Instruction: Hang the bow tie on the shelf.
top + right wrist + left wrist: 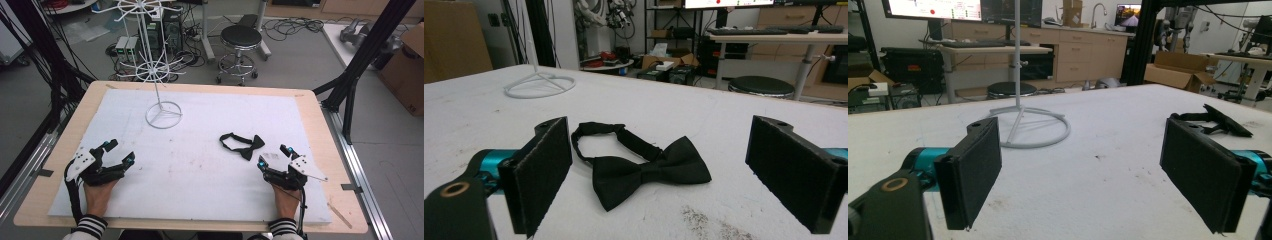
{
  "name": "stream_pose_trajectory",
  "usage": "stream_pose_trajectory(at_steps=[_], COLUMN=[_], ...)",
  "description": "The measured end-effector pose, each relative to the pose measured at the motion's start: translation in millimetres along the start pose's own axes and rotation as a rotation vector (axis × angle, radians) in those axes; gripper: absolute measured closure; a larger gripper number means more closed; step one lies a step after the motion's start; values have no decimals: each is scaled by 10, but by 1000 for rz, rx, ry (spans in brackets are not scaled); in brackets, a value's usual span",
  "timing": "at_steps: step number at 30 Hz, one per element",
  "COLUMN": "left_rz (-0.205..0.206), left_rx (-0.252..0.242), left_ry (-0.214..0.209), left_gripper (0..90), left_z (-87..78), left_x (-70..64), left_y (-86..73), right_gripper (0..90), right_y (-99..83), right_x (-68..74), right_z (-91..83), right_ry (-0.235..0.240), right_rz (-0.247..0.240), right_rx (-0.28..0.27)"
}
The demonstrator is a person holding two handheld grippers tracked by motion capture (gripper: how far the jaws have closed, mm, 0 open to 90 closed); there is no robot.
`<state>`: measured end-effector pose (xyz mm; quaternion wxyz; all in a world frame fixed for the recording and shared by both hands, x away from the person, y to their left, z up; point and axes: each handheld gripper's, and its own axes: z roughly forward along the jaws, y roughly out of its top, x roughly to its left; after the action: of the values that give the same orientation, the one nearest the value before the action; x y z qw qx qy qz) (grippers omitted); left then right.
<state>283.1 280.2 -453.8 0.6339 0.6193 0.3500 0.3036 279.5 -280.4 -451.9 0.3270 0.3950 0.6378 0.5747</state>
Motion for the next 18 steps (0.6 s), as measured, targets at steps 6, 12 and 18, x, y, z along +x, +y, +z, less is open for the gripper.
stream_pose_trajectory(at_steps=[6, 12, 18], left_rz=[8, -1, -1], left_rx=[8, 4, 5], left_ry=[1, 2, 3], left_gripper=[172, 172, 172], left_z=[4, 4, 3], left_x=[-5, 1, 2], left_y=[3, 2, 3], right_gripper=[103, 103, 103], right_y=[1, 1, 3], right_x=[-2, -2, 7], right_z=[0, 0, 4], right_ry=[-2, -4, -6], right_rz=[-5, -5, -6], right_rx=[-3, -4, 5])
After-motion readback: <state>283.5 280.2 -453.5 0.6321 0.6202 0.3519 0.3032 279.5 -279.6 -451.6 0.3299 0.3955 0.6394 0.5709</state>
